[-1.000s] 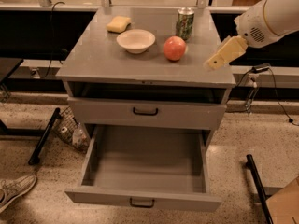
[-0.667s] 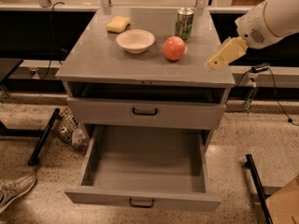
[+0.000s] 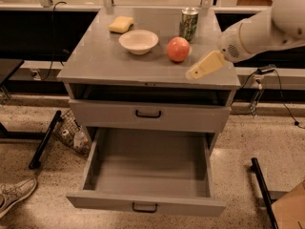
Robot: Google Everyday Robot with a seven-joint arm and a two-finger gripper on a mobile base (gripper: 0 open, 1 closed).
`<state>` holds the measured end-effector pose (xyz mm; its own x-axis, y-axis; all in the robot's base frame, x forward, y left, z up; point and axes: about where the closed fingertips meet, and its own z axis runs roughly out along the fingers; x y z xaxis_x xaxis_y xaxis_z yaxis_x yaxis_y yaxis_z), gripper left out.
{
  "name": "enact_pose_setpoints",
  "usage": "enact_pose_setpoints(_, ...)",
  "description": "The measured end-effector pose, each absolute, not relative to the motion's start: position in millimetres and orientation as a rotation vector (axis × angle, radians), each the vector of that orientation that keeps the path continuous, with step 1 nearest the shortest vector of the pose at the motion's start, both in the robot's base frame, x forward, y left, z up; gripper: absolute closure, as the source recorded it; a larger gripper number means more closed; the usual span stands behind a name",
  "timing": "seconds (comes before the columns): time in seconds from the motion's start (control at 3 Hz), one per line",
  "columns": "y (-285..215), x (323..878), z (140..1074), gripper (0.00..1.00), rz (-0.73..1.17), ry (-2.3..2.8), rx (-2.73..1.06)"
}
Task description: Place apple into middle drawer
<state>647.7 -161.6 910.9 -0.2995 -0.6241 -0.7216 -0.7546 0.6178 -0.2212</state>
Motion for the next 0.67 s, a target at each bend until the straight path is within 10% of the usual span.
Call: enact_pose_setpoints(0.67, -124, 712, 873, 0.0, 0.247, 1.947, -0.976)
